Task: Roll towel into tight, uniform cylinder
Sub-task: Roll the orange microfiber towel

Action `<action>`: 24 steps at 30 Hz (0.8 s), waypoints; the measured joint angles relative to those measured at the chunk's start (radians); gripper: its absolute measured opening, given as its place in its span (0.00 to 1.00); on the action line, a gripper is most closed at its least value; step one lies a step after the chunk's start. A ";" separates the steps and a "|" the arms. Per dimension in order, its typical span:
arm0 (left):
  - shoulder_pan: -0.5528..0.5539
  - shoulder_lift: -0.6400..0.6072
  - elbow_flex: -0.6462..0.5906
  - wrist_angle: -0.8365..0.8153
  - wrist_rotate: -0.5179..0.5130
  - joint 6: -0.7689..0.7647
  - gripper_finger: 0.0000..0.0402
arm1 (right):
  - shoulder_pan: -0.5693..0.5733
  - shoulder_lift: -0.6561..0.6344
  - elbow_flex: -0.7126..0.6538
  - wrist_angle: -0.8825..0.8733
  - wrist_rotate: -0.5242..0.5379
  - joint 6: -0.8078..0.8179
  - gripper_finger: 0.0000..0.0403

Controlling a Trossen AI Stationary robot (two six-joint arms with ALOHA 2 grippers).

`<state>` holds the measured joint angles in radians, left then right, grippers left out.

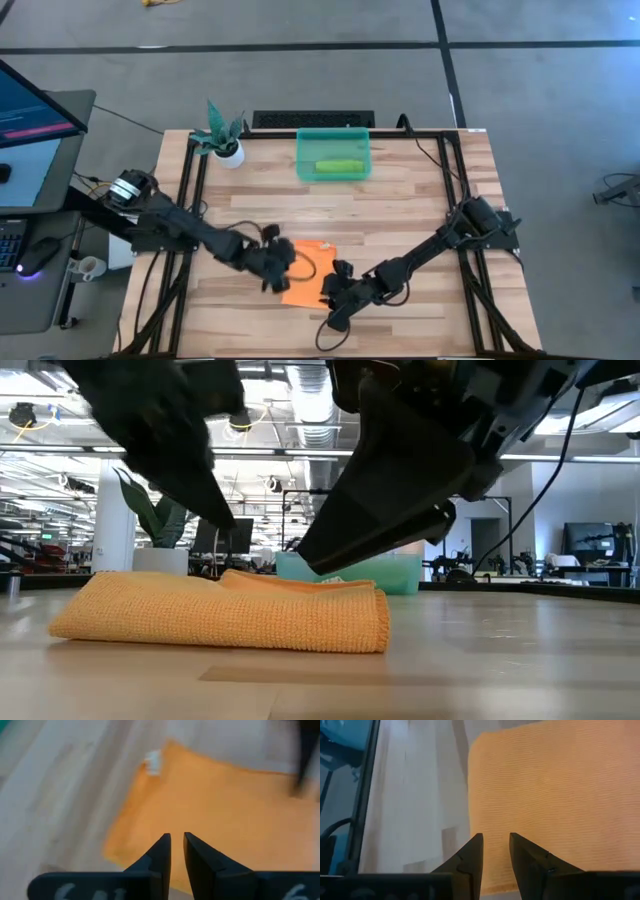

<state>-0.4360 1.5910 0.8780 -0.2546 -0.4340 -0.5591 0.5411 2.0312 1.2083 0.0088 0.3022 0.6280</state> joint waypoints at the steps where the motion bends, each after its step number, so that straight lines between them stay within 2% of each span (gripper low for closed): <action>1: -0.028 -0.002 0.000 0.019 -0.002 0.000 0.11 | 0.002 0.000 0.000 0.000 -0.015 0.007 0.29; 8: -0.192 0.081 0.000 0.175 -0.133 -0.003 0.11 | 0.017 0.006 -0.001 0.005 -0.013 0.012 0.29; 13: -0.213 0.215 0.000 0.288 -0.131 -0.029 0.11 | 0.020 0.006 -0.001 0.004 -0.009 0.028 0.29; 17: -0.227 0.277 0.003 0.300 -0.138 -0.098 0.11 | 0.022 0.006 -0.001 -0.008 -0.009 0.052 0.29; 24: -0.262 0.294 0.003 0.313 -0.150 -0.201 0.11 | 0.022 0.078 0.007 0.010 -0.046 0.137 0.29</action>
<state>-0.6984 1.8851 0.8810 0.0582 -0.5843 -0.7605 0.5628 2.1093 1.2154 0.0192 0.2558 0.7654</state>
